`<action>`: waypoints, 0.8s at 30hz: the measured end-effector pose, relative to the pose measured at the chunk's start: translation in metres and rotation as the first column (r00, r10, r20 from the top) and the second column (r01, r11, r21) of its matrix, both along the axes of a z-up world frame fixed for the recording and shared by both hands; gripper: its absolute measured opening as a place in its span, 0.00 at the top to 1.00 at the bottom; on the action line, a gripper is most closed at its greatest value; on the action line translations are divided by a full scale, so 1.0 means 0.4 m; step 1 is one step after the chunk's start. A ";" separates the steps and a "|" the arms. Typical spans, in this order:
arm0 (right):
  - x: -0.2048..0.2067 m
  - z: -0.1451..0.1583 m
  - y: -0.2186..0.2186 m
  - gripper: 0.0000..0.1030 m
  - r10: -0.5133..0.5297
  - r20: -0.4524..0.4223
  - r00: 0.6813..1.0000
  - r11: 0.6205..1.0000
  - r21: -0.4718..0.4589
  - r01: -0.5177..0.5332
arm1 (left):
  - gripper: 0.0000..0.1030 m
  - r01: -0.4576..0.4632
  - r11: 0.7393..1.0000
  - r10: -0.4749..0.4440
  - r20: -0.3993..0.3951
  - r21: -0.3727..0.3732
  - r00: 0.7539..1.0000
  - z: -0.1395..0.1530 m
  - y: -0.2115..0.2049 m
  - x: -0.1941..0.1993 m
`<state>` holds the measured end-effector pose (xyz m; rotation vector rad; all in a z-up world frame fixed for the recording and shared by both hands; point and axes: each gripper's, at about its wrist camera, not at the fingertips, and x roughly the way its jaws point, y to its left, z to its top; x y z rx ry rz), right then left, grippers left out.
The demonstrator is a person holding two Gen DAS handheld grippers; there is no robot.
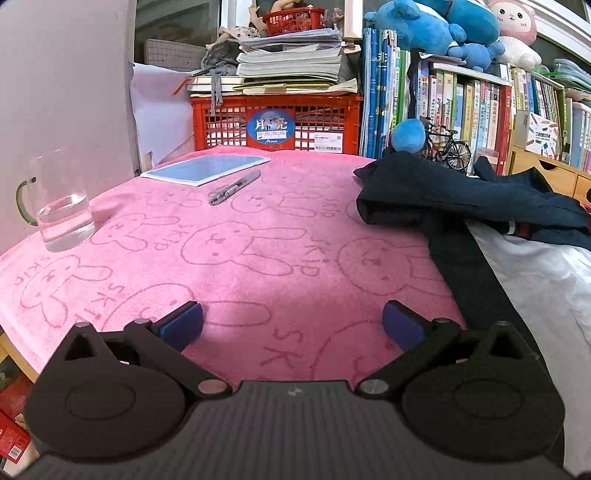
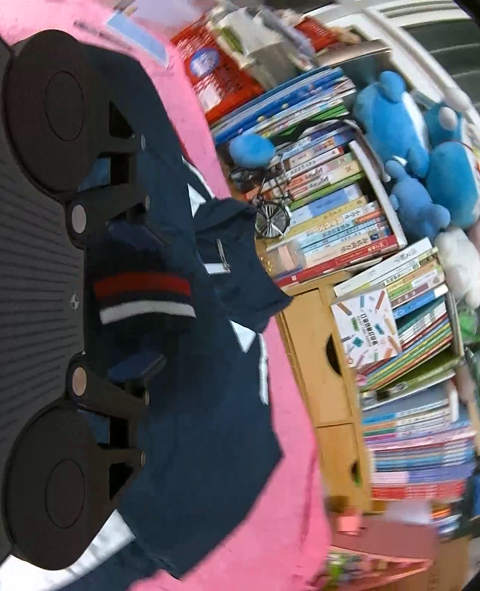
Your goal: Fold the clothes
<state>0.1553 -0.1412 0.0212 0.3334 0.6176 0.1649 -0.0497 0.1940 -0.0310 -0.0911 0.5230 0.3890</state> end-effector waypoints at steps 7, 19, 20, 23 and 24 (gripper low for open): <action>0.061 -0.064 0.049 0.57 0.044 -0.051 0.998 0.996 -0.071 -0.047 | 0.00 -0.009 1.000 0.009 -0.015 -0.005 1.000 0.003 0.001 0.006; 0.028 0.196 -0.074 0.86 0.112 0.250 0.962 0.939 -0.344 -0.019 | 0.00 0.248 0.968 -0.250 0.080 0.034 0.965 0.165 -0.101 0.134; 0.037 0.202 -0.099 0.85 0.111 0.251 0.962 0.939 -0.342 -0.019 | 0.00 0.260 0.964 -0.264 0.072 0.051 0.962 0.163 -0.124 0.160; 0.086 0.168 -0.150 0.85 0.090 0.196 0.976 0.940 -0.342 -0.018 | 0.00 0.282 0.956 -0.285 0.034 0.087 0.958 0.149 -0.186 0.234; 0.103 0.151 -0.163 0.85 0.082 0.175 0.981 0.940 -0.342 -0.018 | 0.00 0.285 0.954 -0.288 0.022 0.097 0.957 0.143 -0.203 0.254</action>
